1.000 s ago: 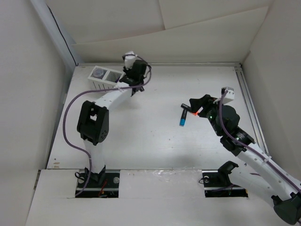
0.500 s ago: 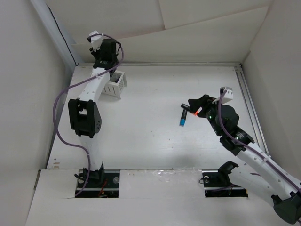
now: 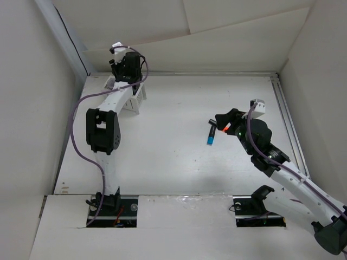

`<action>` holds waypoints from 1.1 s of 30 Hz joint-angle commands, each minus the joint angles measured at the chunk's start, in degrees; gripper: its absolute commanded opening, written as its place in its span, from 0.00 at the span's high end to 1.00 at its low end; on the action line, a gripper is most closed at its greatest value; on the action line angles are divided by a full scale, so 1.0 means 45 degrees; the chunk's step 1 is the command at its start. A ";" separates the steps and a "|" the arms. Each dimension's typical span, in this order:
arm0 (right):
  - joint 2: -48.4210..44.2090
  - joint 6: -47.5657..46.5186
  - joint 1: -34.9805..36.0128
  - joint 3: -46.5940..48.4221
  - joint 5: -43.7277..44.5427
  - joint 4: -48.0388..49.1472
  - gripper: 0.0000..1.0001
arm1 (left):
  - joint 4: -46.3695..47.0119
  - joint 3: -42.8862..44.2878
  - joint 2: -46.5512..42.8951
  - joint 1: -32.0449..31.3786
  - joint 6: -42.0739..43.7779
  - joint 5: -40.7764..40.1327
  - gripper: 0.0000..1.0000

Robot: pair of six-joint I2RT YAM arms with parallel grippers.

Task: Sort the stationery into containers
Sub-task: Place the pen in the storage box.

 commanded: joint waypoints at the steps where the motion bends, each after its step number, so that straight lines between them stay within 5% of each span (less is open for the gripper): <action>1: 0.0120 -0.0103 -0.0094 -0.0048 -0.0087 0.0777 0.30 | 0.1665 -0.0541 -0.0388 -0.0474 0.1192 -0.0995 1.00; 27: 0.0356 -0.0103 -0.0094 -0.0048 -0.0087 0.0894 0.30 | 0.4558 -0.2358 -0.0135 -0.1276 0.3013 -0.2598 0.98; 33: 0.0356 -0.0103 -0.0094 -0.0048 -0.0087 0.0894 0.30 | 0.4675 -0.2358 -0.0426 -0.1550 0.3131 -0.2598 0.79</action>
